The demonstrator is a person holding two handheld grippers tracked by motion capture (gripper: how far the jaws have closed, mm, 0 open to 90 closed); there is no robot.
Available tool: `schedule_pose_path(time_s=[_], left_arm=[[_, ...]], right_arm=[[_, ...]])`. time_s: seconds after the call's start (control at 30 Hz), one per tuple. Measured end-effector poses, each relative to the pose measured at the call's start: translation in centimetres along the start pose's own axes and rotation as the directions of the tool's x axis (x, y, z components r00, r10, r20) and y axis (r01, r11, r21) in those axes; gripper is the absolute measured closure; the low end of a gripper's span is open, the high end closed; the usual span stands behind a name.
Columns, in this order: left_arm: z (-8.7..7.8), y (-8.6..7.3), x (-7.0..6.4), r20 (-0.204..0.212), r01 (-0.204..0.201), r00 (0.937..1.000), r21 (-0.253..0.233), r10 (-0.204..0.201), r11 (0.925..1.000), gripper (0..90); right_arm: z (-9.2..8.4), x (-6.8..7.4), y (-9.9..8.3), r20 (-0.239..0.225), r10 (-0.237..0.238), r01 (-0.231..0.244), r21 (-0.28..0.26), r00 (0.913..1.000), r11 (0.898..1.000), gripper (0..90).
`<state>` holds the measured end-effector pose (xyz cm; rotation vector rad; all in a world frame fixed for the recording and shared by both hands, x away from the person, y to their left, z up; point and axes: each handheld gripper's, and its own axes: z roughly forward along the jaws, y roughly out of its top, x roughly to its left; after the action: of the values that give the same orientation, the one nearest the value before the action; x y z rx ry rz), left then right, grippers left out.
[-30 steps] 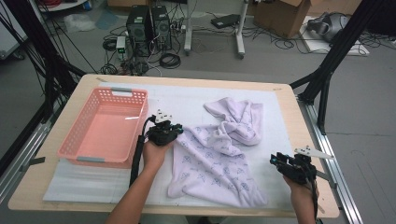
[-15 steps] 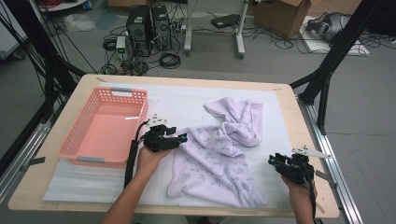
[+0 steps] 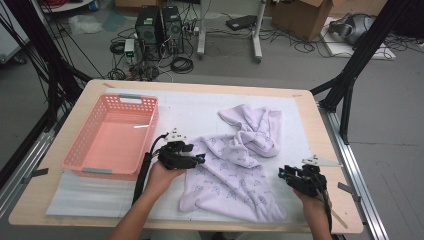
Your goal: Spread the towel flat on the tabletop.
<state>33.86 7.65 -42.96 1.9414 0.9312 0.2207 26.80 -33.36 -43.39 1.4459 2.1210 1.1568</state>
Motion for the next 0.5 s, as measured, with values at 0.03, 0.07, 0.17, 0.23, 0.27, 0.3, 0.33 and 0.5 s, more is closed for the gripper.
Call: schedule_pose_path(time_s=[0.03,0.07,0.17,0.23,0.27,0.3,0.33,0.5], left_arm=[[0.2,-0.1,0.0,-0.013,-0.002,0.9999,0.008,0.003,1.0000,35.4],[0.3,-0.1,0.0,-0.031,-0.008,0.9995,0.014,0.009,0.9999,35.4],[0.5,-0.2,0.2,-0.080,-0.014,0.9967,0.024,0.016,0.9996,35.4],[0.3,-0.2,0.4,-0.112,-0.016,0.9935,0.034,0.020,0.9993,35.0],[0.2,-0.2,0.5,-0.122,-0.010,0.9925,0.034,0.014,0.9994,34.6],[0.2,-0.2,0.5,-0.129,-0.010,0.9916,0.037,0.014,0.9993,34.2],[0.2,-0.3,0.6,-0.135,-0.011,0.9906,0.042,0.017,0.9991,33.9],[1.1,-1.3,0.3,-0.132,-0.018,0.9908,0.089,0.029,0.9958,33.9]], right_arm=[[0.4,0.4,0.0,-0.014,-0.003,0.003,0.010,0.9999,1.000,65.4],[0.8,0.7,0.1,-0.017,-0.020,0.021,0.022,0.9996,1.000,65.1],[1.9,1.6,0.2,-0.026,-0.048,0.049,0.049,0.9985,0.998,64.4],[2.7,2.1,0.2,-0.031,-0.066,0.068,0.071,0.9973,0.995,64.9],[3.0,2.4,0.3,-0.031,-0.074,0.077,0.078,0.9968,0.994,65.0],[3.1,2.6,0.3,-0.021,-0.085,0.087,0.075,0.9962,0.993,66.8],[3.2,2.7,0.4,-0.033,-0.080,0.082,0.076,0.9963,0.994,68.4],[3.5,3.4,0.6,-0.040,-0.109,0.112,0.080,0.9933,0.991,76.2]])
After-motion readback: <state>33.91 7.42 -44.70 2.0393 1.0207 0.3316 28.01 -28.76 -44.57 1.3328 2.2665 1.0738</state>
